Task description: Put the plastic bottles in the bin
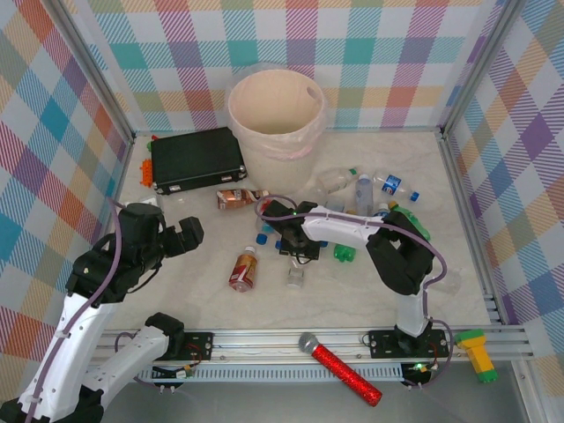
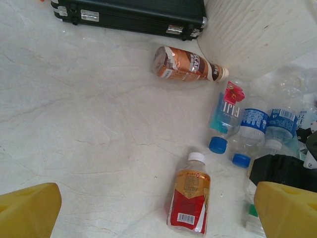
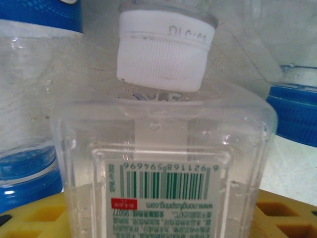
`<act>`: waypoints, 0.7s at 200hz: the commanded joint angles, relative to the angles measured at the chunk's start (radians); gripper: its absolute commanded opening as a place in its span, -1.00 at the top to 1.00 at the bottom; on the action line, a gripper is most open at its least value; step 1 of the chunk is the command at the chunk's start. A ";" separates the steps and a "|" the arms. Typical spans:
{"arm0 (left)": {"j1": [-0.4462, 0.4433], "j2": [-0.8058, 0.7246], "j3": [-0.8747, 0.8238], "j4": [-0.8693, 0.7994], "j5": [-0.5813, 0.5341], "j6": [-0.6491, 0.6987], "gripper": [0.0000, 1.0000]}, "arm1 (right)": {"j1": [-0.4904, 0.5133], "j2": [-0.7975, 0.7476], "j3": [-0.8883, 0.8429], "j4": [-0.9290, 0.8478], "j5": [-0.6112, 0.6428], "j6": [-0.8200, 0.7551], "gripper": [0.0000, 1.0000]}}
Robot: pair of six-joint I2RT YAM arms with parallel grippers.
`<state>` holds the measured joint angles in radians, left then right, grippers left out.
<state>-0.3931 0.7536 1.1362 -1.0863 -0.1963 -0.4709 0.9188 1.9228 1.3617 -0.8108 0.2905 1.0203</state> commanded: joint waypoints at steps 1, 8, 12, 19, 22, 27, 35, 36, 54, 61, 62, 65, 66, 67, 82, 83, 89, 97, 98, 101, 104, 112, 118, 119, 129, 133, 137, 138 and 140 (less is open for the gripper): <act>-0.004 0.011 0.026 0.006 -0.010 0.002 -0.99 | 0.006 -0.068 0.018 -0.059 0.038 -0.025 -0.21; -0.003 0.018 0.027 0.013 -0.009 0.000 -0.99 | 0.006 -0.092 0.016 -0.069 0.046 -0.030 -0.21; -0.004 0.022 0.027 0.019 -0.007 -0.002 -0.99 | 0.006 -0.106 0.014 -0.073 0.050 -0.032 -0.21; -0.004 0.029 0.027 0.029 -0.002 -0.003 -0.99 | 0.007 -0.131 0.012 -0.080 0.057 -0.039 -0.20; -0.004 0.033 0.028 0.034 0.000 -0.004 -0.99 | 0.007 -0.145 0.011 -0.083 0.062 -0.043 -0.19; -0.004 0.037 0.028 0.043 0.007 -0.006 -0.99 | 0.008 -0.165 0.014 -0.089 0.069 -0.049 -0.19; -0.004 0.046 0.028 0.058 0.016 -0.007 -0.99 | 0.008 -0.195 0.020 -0.099 0.081 -0.061 -0.19; -0.004 0.047 0.028 0.060 0.016 -0.008 -0.99 | 0.007 -0.199 0.022 -0.100 0.083 -0.063 -0.19; -0.004 0.067 0.028 0.097 0.030 -0.010 -0.99 | 0.007 -0.263 0.059 -0.134 0.115 -0.106 -0.19; -0.004 0.077 0.029 0.108 0.034 -0.011 -0.99 | 0.007 -0.285 0.084 -0.149 0.129 -0.129 -0.19; -0.004 0.078 0.030 0.109 0.034 -0.012 -0.99 | 0.008 -0.287 0.087 -0.151 0.132 -0.134 -0.19; -0.004 0.082 0.032 0.113 0.035 -0.013 -1.00 | 0.008 -0.297 0.099 -0.157 0.138 -0.144 -0.19; -0.004 0.084 0.031 0.114 0.035 -0.014 -0.99 | 0.007 -0.299 0.102 -0.160 0.140 -0.147 -0.19; -0.004 0.085 0.032 0.116 0.035 -0.015 -0.99 | 0.007 -0.302 0.106 -0.161 0.142 -0.150 -0.19; -0.004 0.109 0.043 0.133 0.043 -0.017 -0.99 | 0.007 -0.342 0.164 -0.170 0.174 -0.217 -0.15; -0.004 0.110 0.043 0.133 0.043 -0.017 -0.99 | 0.007 -0.344 0.168 -0.170 0.175 -0.221 -0.15; -0.004 0.119 0.047 0.139 0.047 -0.017 -0.99 | 0.006 -0.355 0.196 -0.169 0.190 -0.249 -0.14; -0.004 0.130 0.052 0.145 0.050 -0.014 -0.99 | 0.005 -0.365 0.237 -0.169 0.205 -0.284 -0.12; -0.004 0.131 0.053 0.146 0.050 -0.013 -0.99 | 0.005 -0.365 0.243 -0.168 0.206 -0.289 -0.12; -0.004 0.134 0.055 0.149 0.051 -0.012 -0.99 | 0.004 -0.367 0.260 -0.166 0.210 -0.305 -0.11; -0.003 0.138 0.056 0.152 0.052 -0.010 -0.99 | 0.002 -0.367 0.274 -0.165 0.213 -0.320 -0.11; -0.004 0.146 0.062 0.157 0.054 -0.008 -0.99 | -0.002 -0.364 0.329 -0.166 0.220 -0.358 -0.10; -0.004 0.152 0.066 0.160 0.056 -0.006 -0.99 | -0.006 -0.355 0.371 -0.170 0.223 -0.383 -0.10; -0.004 0.153 0.067 0.160 0.056 -0.006 -0.99 | -0.006 -0.355 0.371 -0.170 0.223 -0.383 -0.10; -0.004 0.160 0.074 0.163 0.058 -0.003 -0.99 | -0.017 -0.338 0.448 -0.180 0.228 -0.426 -0.10; -0.004 0.162 0.075 0.163 0.060 -0.002 -0.99 | -0.021 -0.329 0.477 -0.183 0.230 -0.449 -0.10; -0.004 0.162 0.076 0.163 0.058 0.000 -0.99 | -0.026 -0.319 0.509 -0.185 0.232 -0.466 -0.10; -0.004 0.161 0.077 0.163 0.059 0.000 -0.99 | -0.027 -0.317 0.512 -0.185 0.232 -0.472 -0.10; -0.004 0.162 0.078 0.163 0.059 0.000 -0.99 | -0.029 -0.312 0.530 -0.186 0.233 -0.482 -0.10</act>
<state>-0.3931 0.9150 1.1732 -0.9539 -0.1501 -0.4812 0.9096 1.5791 1.7435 -0.9638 0.4759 0.7002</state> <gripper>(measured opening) 0.995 0.559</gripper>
